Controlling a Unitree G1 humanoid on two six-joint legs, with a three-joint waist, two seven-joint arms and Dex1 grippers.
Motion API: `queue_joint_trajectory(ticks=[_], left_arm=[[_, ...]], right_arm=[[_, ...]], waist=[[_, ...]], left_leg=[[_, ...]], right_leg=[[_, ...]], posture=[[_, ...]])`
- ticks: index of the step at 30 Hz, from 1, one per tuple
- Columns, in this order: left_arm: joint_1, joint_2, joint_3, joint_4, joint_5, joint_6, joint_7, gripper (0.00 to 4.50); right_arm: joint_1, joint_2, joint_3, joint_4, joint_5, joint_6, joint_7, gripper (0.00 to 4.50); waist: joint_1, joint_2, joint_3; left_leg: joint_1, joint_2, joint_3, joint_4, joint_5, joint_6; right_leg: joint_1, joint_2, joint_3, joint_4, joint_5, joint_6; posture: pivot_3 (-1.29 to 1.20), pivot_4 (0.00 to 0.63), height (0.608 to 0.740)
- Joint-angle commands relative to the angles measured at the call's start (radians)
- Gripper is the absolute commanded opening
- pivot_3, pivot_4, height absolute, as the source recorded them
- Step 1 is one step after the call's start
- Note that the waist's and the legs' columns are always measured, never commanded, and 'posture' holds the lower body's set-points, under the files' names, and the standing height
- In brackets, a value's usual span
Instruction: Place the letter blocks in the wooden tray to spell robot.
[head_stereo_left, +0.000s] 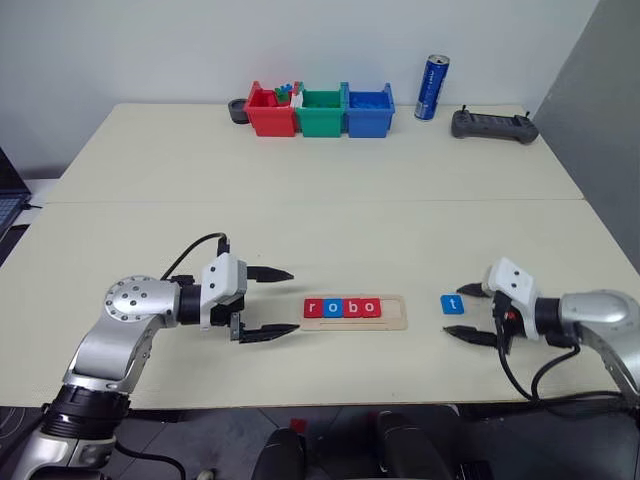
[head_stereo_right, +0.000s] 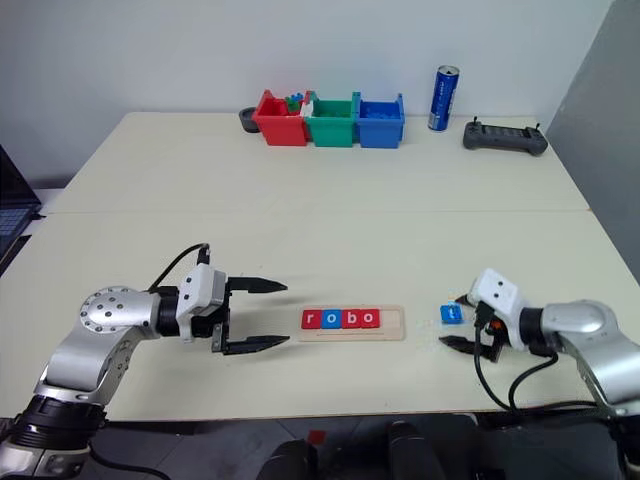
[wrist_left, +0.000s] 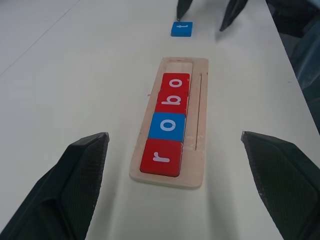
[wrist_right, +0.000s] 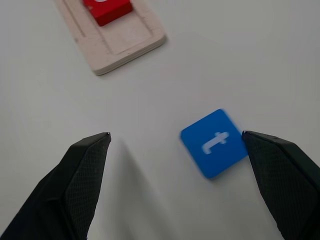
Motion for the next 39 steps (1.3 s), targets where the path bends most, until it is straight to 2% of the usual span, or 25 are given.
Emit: queue_joint_trajectory(ticks=[1,9,14,17,24,31,39], left_arm=[[0.004,0.013,0.014,-0.038,-0.005,-0.002,0.006,4.50],[0.009,0.013,0.015,-0.033,-0.001,-0.011,0.006,4.50],[0.021,0.015,0.019,-0.038,-0.002,-0.014,0.006,4.50],[0.032,0.018,0.023,-0.039,-0.002,-0.019,0.006,4.50],[0.032,0.013,0.019,-0.043,0.000,-0.020,0.014,4.50],[0.035,0.019,0.025,-0.036,0.002,-0.027,0.014,4.50],[0.034,0.016,0.018,-0.033,0.012,-0.040,0.017,4.50]], right_arm=[[-0.046,-0.020,0.015,0.040,-0.017,-0.044,0.050,4.46],[-0.158,-0.011,0.108,0.215,-0.073,-0.105,0.150,4.46],[-0.187,-0.001,0.129,0.255,-0.090,-0.129,0.182,4.46],[-0.188,0.004,0.133,0.258,-0.095,-0.138,0.191,3.85],[-0.195,0.015,0.133,0.259,-0.097,-0.154,0.206,1.44],[-0.242,0.037,0.139,0.094,-0.054,-0.120,0.221,1.46],[-0.335,0.103,0.282,0.026,-0.159,-0.051,0.179,1.46]], waist=[[0.003,0.000,0.000],[0.005,0.000,0.000],[0.005,0.000,0.000],[0.005,0.000,0.000],[0.005,0.000,0.000],[0.001,0.000,0.000],[0.005,0.000,0.000]], left_leg=[[0.000,0.000,0.000,0.000,0.000,0.000],[0.000,0.000,0.000,0.000,0.000,0.000],[0.000,0.000,0.000,0.000,0.000,0.000],[0.000,0.000,0.000,0.000,0.000,0.000],[0.000,0.000,-0.001,0.000,0.000,0.000],[0.000,0.000,-0.001,0.000,0.000,0.000],[0.000,0.000,-0.001,0.000,0.000,0.000]], right_leg=[[0.000,0.000,0.000,0.000,0.000,0.000],[0.000,0.000,0.000,0.000,0.002,-0.003],[0.000,0.000,0.000,0.000,0.002,-0.003],[0.000,0.000,0.000,0.000,0.002,-0.004],[0.000,0.000,0.000,0.000,0.002,-0.004],[0.000,0.000,0.000,0.001,0.002,-0.004],[0.000,0.000,-0.001,0.001,0.002,-0.004]], posture=[[0.00,0.150,0.740],[0.00,0.150,0.740],[0.00,0.150,0.740],[0.00,0.150,0.740],[0.00,0.150,0.740],[0.00,0.150,0.740],[0.00,0.150,0.740]])
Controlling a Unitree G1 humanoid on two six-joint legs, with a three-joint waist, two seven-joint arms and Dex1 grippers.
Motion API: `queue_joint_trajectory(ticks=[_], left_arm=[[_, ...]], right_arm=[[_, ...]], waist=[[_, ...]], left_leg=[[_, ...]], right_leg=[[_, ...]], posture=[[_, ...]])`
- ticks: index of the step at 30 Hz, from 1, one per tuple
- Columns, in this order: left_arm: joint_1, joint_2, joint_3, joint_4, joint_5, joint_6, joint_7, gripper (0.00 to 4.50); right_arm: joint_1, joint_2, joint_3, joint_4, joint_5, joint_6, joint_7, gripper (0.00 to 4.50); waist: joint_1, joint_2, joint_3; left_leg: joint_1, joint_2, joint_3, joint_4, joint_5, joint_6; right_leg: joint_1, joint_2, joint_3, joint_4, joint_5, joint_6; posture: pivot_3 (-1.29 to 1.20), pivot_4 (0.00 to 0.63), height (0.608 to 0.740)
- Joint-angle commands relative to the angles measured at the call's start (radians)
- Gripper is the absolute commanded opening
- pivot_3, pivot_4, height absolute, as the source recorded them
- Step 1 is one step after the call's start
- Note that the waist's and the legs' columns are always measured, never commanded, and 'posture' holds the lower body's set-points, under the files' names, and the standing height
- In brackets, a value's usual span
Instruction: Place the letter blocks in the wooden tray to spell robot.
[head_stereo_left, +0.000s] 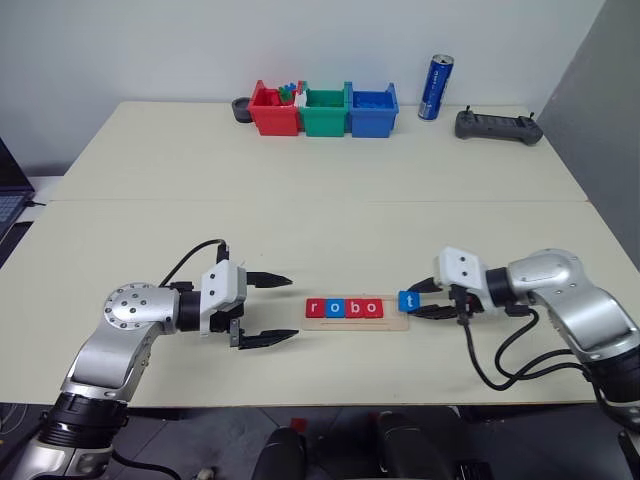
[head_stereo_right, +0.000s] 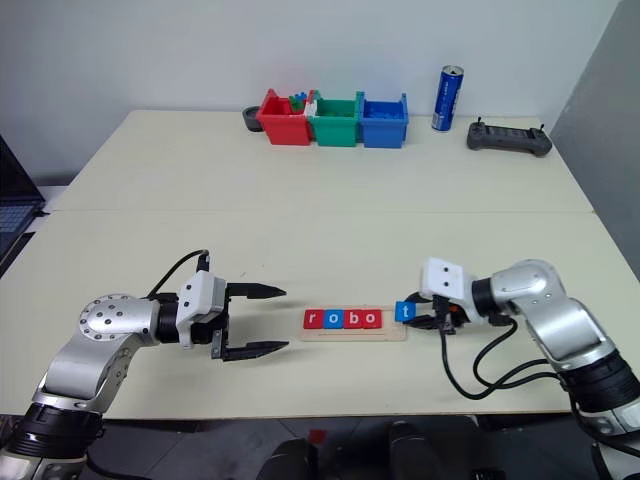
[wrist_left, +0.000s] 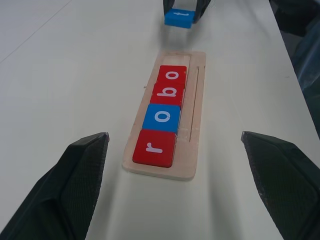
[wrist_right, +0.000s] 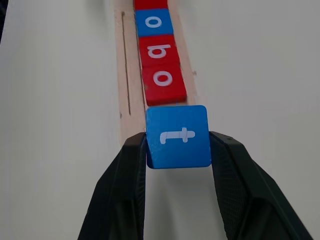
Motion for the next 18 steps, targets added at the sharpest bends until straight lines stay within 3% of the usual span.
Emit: queue_joint_trajectory(ticks=[1,18], left_arm=[[-0.004,0.013,0.015,-0.022,0.006,-0.023,0.006,4.50],[0.006,0.007,0.012,-0.039,0.012,-0.023,0.029,4.50]], right_arm=[[-0.046,0.003,0.028,-0.019,-0.033,0.032,-0.003,1.46],[-0.099,0.045,0.115,0.016,-0.085,0.076,0.010,1.46]], waist=[[0.001,0.000,0.000],[0.000,0.000,0.000]], left_leg=[[0.000,0.000,0.000,0.000,0.000,0.000],[0.000,0.000,0.000,0.000,0.000,0.000]], right_leg=[[0.000,0.000,0.000,0.000,0.000,0.000],[0.000,0.000,0.000,0.000,0.001,-0.001]], posture=[[0.00,0.150,0.740],[0.00,0.150,0.740]])
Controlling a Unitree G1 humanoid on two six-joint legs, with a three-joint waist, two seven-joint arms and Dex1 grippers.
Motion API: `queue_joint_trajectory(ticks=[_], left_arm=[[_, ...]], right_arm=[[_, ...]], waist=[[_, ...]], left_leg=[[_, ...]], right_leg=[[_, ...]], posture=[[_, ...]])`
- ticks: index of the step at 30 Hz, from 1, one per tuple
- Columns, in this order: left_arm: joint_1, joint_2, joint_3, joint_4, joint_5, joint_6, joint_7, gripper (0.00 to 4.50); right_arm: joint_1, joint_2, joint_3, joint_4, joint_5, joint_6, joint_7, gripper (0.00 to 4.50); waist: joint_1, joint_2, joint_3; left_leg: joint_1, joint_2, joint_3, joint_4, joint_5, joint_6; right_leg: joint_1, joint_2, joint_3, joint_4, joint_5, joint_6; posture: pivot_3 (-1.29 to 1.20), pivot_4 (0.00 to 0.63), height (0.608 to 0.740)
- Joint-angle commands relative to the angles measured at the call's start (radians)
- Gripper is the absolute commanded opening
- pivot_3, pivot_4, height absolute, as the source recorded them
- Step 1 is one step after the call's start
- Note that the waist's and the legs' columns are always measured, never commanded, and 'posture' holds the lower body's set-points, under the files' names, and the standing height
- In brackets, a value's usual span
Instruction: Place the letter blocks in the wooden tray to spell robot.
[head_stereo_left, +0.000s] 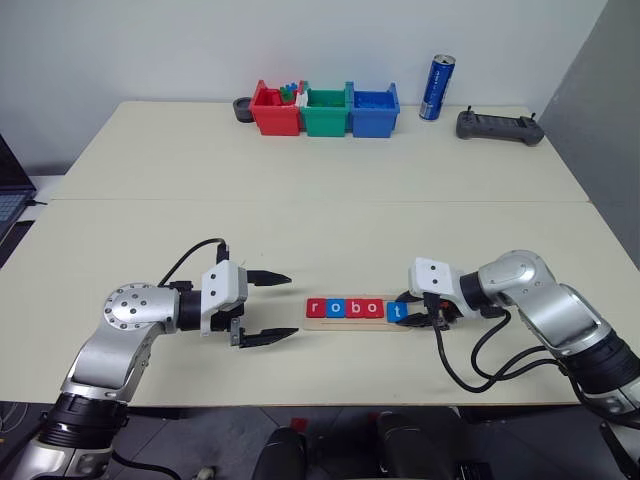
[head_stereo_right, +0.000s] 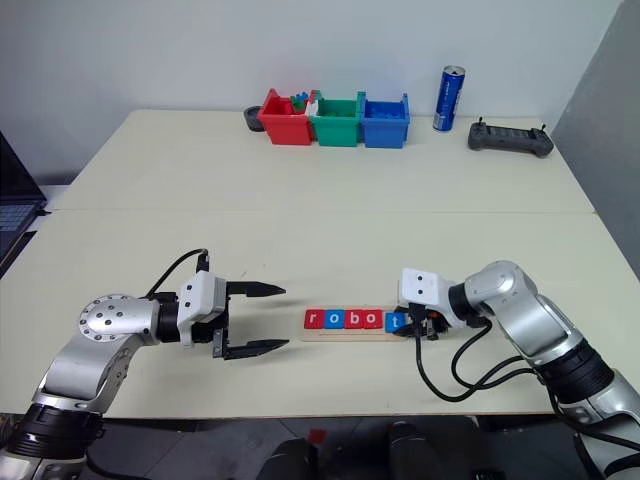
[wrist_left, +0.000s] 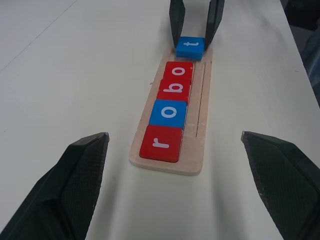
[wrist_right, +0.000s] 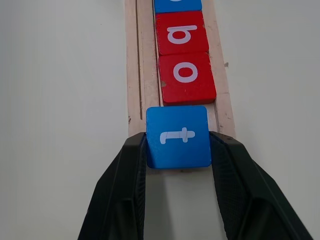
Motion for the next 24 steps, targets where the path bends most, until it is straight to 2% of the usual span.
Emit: queue_joint_trajectory(ticks=[1,22,24], left_arm=[[0.004,0.007,0.013,-0.037,-0.004,-0.007,0.010,4.50],[0.011,0.010,0.017,-0.075,-0.007,0.020,0.034,4.50],[0.011,0.010,0.018,-0.075,-0.007,0.021,0.035,4.50]], right_arm=[[-0.029,0.003,-0.005,-0.001,-0.010,0.001,0.006,1.46],[-0.068,0.033,0.014,0.056,-0.034,-0.007,0.027,1.46],[-0.073,0.037,0.014,0.059,-0.037,-0.006,0.030,2.20]], waist=[[0.000,0.000,0.000],[0.000,0.000,0.000],[0.000,0.000,0.000]], left_leg=[[0.000,0.000,0.000,0.000,0.000,0.000],[0.000,0.000,0.000,0.000,0.000,0.000],[0.000,0.000,0.000,0.000,0.000,0.000]], right_leg=[[0.000,0.000,0.000,0.000,0.000,0.000],[0.000,0.000,0.000,0.000,0.000,0.000],[0.000,0.000,0.000,0.000,0.000,0.000]], posture=[[0.00,0.150,0.740],[0.00,0.150,0.740],[0.00,0.150,0.740]])
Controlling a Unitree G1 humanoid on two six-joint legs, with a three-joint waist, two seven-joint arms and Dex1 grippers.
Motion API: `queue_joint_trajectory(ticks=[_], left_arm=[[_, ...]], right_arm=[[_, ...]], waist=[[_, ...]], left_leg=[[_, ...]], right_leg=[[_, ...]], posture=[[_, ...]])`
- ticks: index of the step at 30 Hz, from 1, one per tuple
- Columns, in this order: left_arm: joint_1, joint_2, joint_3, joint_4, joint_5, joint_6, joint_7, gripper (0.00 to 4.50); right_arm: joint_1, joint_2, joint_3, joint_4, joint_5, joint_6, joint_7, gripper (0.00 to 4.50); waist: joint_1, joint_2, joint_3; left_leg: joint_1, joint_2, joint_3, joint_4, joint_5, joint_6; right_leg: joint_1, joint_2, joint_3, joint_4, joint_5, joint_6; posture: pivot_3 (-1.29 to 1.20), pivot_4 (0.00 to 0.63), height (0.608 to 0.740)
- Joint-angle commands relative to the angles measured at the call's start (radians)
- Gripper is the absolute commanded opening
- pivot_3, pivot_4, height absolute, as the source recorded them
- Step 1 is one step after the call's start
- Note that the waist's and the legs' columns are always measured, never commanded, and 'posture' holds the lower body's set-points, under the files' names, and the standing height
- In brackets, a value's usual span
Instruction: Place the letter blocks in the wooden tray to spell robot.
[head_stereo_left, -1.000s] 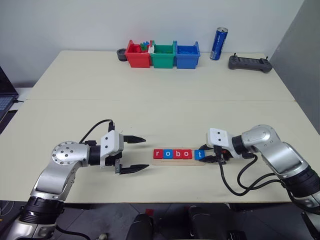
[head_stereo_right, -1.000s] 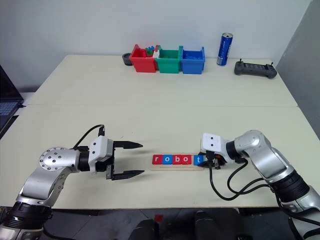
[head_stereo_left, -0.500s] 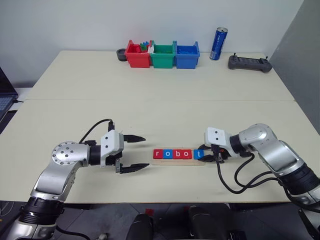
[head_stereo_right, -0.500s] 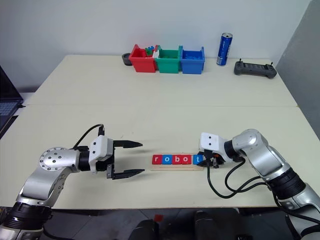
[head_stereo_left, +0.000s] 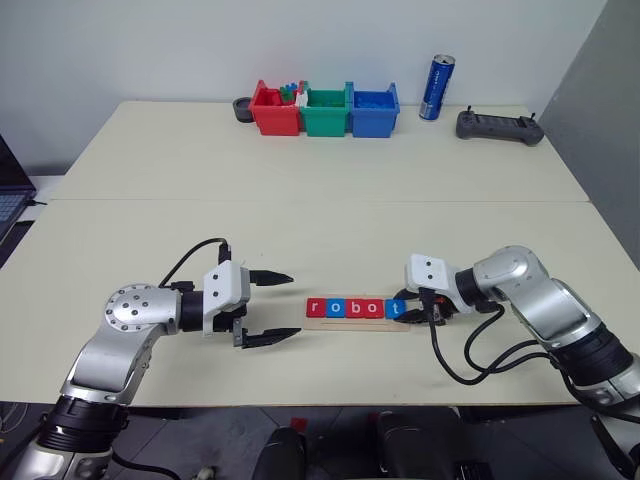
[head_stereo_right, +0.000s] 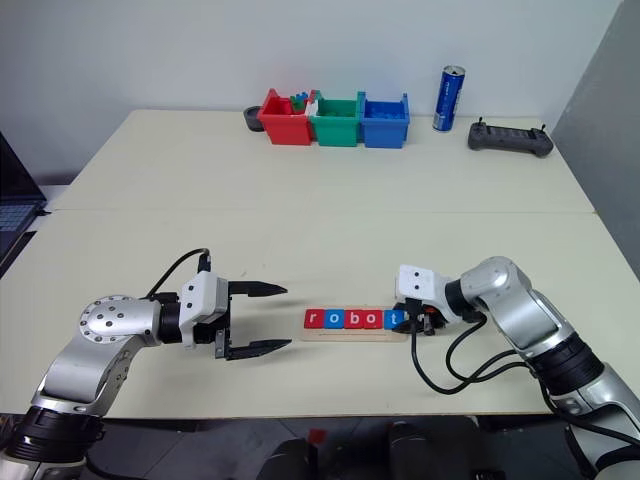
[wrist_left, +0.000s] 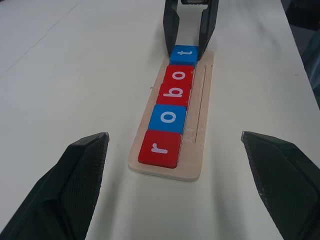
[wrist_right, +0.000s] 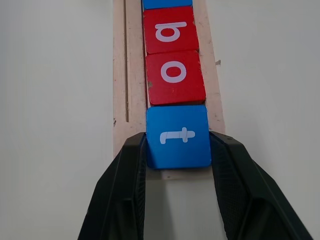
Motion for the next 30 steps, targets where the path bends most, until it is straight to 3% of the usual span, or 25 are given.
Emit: queue_joint_trajectory(ticks=[1,7,15,30], left_arm=[[0.001,0.010,0.018,-0.035,-0.007,-0.002,0.011,4.50],[0.002,0.012,0.017,-0.033,-0.009,-0.007,0.012,4.50],[0.013,0.011,0.029,-0.027,-0.018,-0.006,0.017,4.50],[0.076,0.073,0.100,-0.066,-0.017,0.045,0.060,4.50]], right_arm=[[-0.033,0.007,-0.004,-0.004,-0.006,-0.007,0.009,2.48],[-0.054,0.012,-0.024,-0.021,0.011,0.021,0.003,4.47],[-0.016,-0.031,-0.110,-0.124,0.056,0.090,-0.027,4.47],[0.260,-0.090,-0.378,-0.410,0.252,0.211,-0.142,4.47]], waist=[[0.000,0.000,0.000],[0.000,0.000,0.000],[0.000,0.000,0.000],[0.001,0.000,0.000]], left_leg=[[0.000,0.000,0.000,0.000,0.000,0.000],[0.000,0.000,0.000,0.000,0.000,0.000],[0.000,0.000,0.000,0.000,0.000,0.000],[0.000,0.000,0.000,0.000,0.000,0.000]], right_leg=[[0.000,0.000,0.000,0.000,0.000,0.000],[0.000,0.000,0.000,0.000,0.000,0.000],[0.000,0.000,0.000,0.000,0.000,0.000],[0.000,0.000,0.000,0.000,-0.001,0.002]], posture=[[0.00,0.150,0.740],[0.00,0.150,0.740],[0.00,0.150,0.740],[0.00,0.150,0.740]])
